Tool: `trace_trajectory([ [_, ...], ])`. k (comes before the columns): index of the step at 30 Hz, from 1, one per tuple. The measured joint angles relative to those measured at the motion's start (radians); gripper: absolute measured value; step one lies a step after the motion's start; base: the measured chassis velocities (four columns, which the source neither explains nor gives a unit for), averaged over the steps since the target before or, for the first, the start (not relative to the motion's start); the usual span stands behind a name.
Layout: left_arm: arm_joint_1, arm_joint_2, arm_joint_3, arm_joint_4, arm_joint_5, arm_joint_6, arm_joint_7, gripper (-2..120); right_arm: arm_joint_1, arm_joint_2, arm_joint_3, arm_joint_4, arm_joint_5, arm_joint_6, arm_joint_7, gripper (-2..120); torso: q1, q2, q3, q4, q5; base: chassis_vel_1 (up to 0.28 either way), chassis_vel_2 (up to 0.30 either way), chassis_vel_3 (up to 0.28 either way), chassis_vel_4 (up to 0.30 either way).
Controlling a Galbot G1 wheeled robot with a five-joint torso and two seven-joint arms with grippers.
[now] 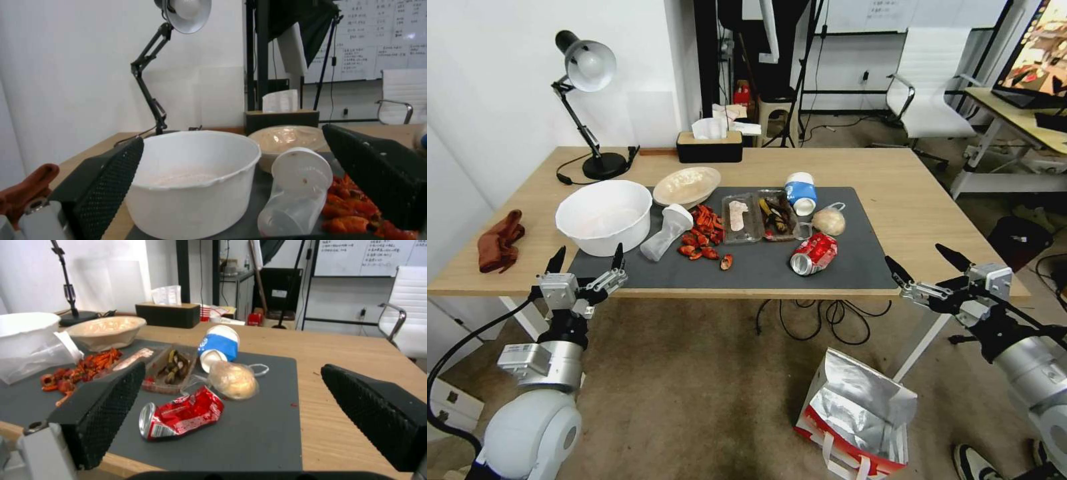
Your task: Pick up the food delivery bag from the floor and place it on the table.
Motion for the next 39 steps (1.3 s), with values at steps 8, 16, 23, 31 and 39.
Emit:
trace_trajectory([
  [8, -0.002, -0.004, 0.006, 0.004, 0.004, -0.021, 0.000, 100, 0.004, 0.000, -0.007, 0.002, 0.001, 0.000, 0.000, 100, -0.002, -0.004, -0.002, -0.0001, -0.0002, 0.000, 0.000, 0.000, 0.000],
  [16, -0.006, -0.012, 0.016, 0.017, 0.018, -0.045, 0.008, 100, 0.014, 0.002, -0.017, -0.005, -0.001, -0.003, 0.001, 100, -0.017, -0.040, -0.022, -0.0001, -0.0002, 0.000, 0.000, 0.000, 0.000],
  [23, -0.010, -0.013, 0.017, 0.031, 0.018, -0.056, 0.010, 100, 0.028, 0.000, -0.026, -0.008, -0.003, -0.009, 0.002, 100, -0.033, -0.076, -0.042, 0.0000, -0.0002, 0.000, 0.000, 0.000, 0.000],
  [31, -0.013, -0.014, 0.019, 0.039, 0.016, -0.062, 0.013, 100, 0.028, 0.006, -0.030, -0.010, -0.007, -0.011, 0.002, 100, -0.051, -0.116, -0.064, 0.0000, -0.0002, 0.000, 0.000, 0.000, 0.000],
  [39, 0.003, -0.013, 0.013, 0.035, 0.016, -0.074, 0.014, 100, 0.012, 0.022, -0.029, 0.003, -0.013, -0.010, 0.002, 100, -0.070, -0.159, -0.089, 0.0000, -0.0002, 0.000, 0.000, 0.000, 0.000],
])
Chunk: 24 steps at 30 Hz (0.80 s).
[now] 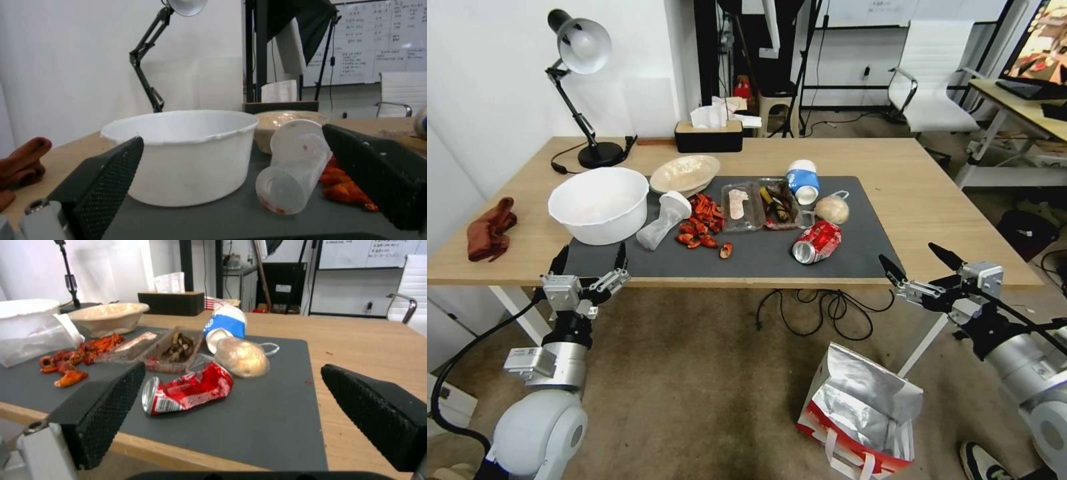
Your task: Pick up the food delivery bag from the floor and place it on the table.
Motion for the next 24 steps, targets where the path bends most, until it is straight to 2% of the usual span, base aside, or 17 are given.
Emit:
trace_trajectory([
  [24, 0.054, -0.031, 0.004, -0.007, 0.038, -0.037, 0.015, 100, -0.039, 0.064, -0.052, 0.041, -0.075, 0.014, 0.001, 100, -0.047, -0.111, -0.064, 0.0000, 0.0000, 0.000, 0.000, 0.000, 0.000],
])
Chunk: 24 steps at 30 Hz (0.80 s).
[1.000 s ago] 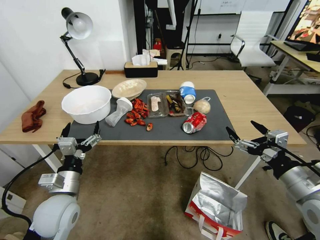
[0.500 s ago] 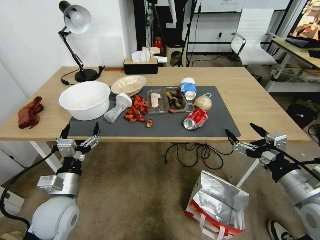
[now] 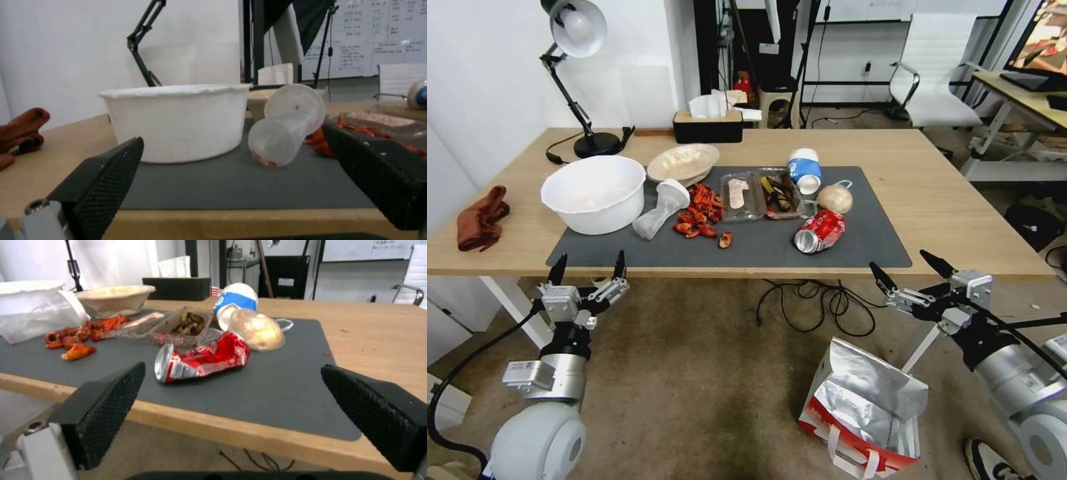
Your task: Pick up the food delivery bag from the floor and place it on the table.
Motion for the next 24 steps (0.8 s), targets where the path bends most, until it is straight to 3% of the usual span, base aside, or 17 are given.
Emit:
trace_trajectory([
  [24, 0.016, -0.018, 0.013, 0.010, 0.024, -0.026, 0.003, 100, -0.035, 0.039, -0.020, 0.001, -0.048, 0.048, 0.001, 100, -0.043, -0.105, -0.061, -0.0001, 0.0001, 0.000, 0.000, 0.000, 0.000],
])
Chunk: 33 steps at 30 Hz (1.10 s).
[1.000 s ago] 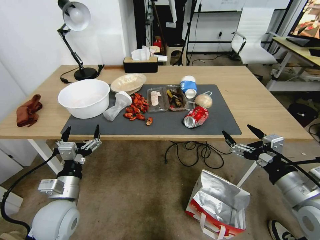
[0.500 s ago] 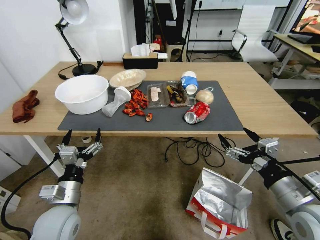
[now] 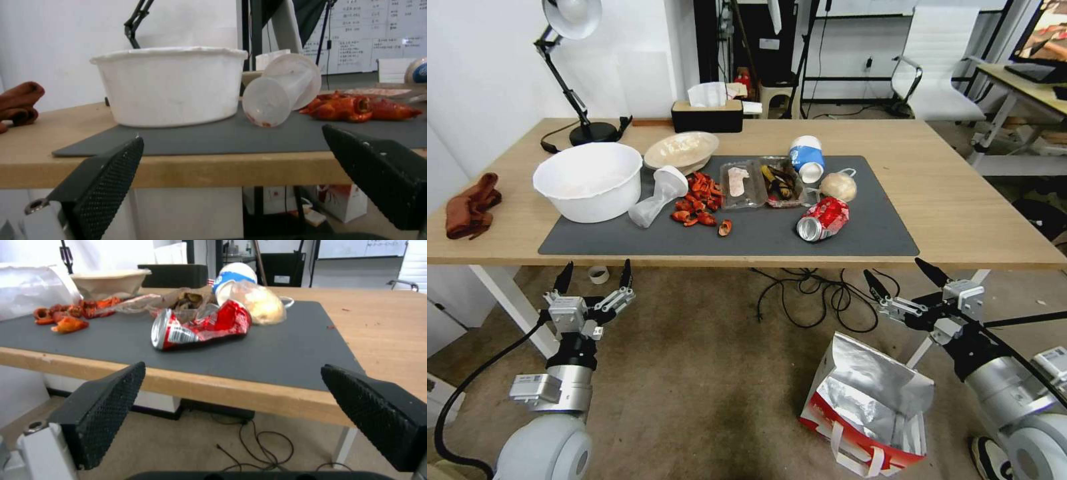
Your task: Pick up the food delivery bag from the floor and place it on the table.
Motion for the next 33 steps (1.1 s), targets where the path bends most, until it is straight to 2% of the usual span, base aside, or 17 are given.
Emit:
trace_trajectory([
  [13, -0.001, -0.007, 0.005, 0.018, 0.011, -0.014, 0.002, 100, -0.008, 0.004, -0.003, 0.000, -0.007, 0.006, 0.000, 100, -0.018, -0.042, -0.025, 0.0001, -0.0001, 0.000, 0.000, 0.000, 0.000],
  [21, 0.000, -0.003, 0.007, 0.026, 0.008, -0.024, 0.006, 100, -0.011, 0.013, -0.011, -0.003, -0.010, 0.011, 0.001, 100, -0.039, -0.097, -0.058, 0.0001, 0.0000, 0.000, 0.000, 0.000, 0.000],
  [33, 0.004, -0.003, 0.010, 0.029, 0.007, -0.028, 0.006, 100, -0.019, 0.012, -0.009, 0.004, -0.010, 0.010, 0.001, 100, -0.057, -0.144, -0.087, 0.0000, -0.0001, 0.000, 0.000, 0.000, 0.000],
])
